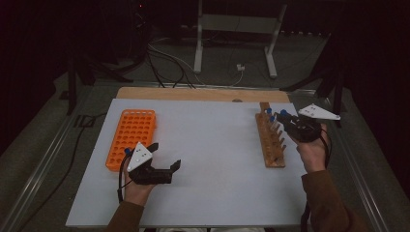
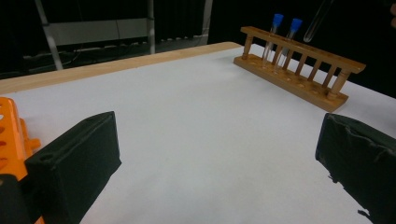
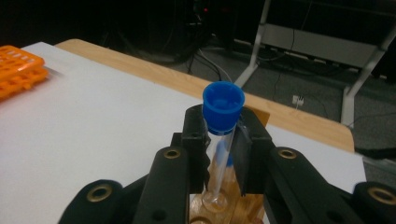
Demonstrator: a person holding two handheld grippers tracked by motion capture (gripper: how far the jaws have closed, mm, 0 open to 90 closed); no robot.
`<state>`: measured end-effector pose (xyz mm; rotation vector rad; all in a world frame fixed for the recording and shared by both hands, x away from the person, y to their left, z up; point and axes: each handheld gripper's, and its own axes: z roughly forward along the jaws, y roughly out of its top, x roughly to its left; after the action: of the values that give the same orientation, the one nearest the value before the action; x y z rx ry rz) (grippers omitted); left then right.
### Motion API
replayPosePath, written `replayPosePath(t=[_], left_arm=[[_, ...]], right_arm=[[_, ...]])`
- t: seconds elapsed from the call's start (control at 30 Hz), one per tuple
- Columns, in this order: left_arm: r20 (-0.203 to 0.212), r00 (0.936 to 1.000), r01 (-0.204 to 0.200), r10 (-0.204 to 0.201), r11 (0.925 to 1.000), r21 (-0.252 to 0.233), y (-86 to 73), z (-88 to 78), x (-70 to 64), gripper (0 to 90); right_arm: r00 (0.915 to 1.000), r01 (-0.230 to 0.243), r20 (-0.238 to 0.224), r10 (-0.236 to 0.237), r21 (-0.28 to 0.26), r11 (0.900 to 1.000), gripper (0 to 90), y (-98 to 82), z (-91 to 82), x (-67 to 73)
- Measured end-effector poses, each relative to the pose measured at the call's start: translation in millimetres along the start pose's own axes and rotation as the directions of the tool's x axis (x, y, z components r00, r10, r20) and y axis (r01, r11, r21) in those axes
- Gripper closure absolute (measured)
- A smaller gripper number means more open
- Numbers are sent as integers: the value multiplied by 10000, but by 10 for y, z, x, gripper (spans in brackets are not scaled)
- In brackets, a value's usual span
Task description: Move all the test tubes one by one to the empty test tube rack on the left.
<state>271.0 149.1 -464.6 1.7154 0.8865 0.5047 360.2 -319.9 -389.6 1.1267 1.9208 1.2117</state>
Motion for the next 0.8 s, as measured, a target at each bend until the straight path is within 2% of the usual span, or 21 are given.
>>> replayPosePath(t=[0.2,0.43,0.57,0.7,0.8], left_arm=[[18,10000,-82,82,10000,-2,41,50,-29,7],[-25,9999,-166,166,9998,55,86,120,-76,7],[-130,9999,-109,109,9999,11,121,188,-103,8],[-57,9998,-213,213,9998,28,158,274,-165,8],[-6,9996,-282,282,9996,74,175,346,-210,8]], right_arm=[[9989,217,-417,-221,-100,9997,769,74,-6,122],[9932,227,-1142,-226,-1,9997,767,73,80,312],[9860,21,-1667,0,125,9999,767,40,130,422],[9787,14,-2054,50,309,9995,767,-28,173,559],[9695,-131,-2442,199,292,9995,767,-73,186,639]])
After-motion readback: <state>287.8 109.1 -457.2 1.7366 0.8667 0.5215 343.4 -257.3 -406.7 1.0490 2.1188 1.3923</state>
